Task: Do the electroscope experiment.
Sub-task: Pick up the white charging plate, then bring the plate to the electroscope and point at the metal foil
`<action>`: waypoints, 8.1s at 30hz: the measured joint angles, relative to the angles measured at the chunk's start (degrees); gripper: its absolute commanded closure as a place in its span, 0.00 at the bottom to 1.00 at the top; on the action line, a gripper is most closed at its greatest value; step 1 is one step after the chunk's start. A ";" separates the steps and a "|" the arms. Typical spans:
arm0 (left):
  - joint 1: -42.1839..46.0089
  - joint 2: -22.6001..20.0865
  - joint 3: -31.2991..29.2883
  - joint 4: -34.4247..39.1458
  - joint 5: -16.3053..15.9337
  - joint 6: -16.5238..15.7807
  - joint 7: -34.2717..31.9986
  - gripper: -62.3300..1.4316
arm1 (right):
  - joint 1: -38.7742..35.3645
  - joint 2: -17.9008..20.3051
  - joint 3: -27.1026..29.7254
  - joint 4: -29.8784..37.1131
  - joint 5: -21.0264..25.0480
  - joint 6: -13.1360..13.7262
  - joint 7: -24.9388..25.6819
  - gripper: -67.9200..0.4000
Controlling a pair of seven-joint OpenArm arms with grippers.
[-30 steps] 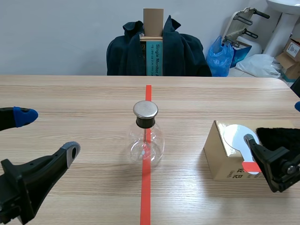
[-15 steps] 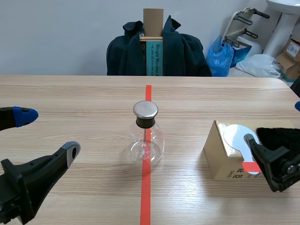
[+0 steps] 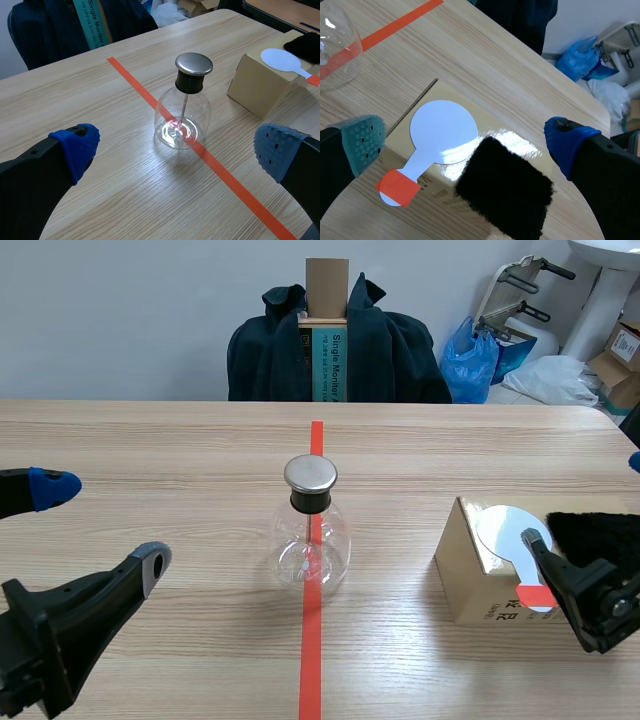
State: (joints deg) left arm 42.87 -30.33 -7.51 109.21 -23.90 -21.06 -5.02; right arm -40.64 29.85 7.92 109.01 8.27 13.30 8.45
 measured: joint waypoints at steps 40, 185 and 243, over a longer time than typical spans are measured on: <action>0.00 0.00 0.00 0.00 0.02 0.00 0.00 0.00 | -0.68 -14.12 2.58 -33.07 -53.90 -53.20 49.77 0.00; 0.00 0.00 0.00 0.00 0.00 0.00 1.55 0.50 | 5.84 -2.36 2.40 10.21 -47.67 -54.82 14.01 0.98; -46.53 9.81 37.53 -59.41 12.98 1.99 -18.45 0.93 | 34.51 -8.61 -10.14 -11.26 -61.07 -32.09 15.23 0.98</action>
State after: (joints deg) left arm -3.66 -20.51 30.02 49.80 -10.92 -19.07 -23.46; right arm -6.13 21.23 -2.22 97.76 -52.80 -18.79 23.68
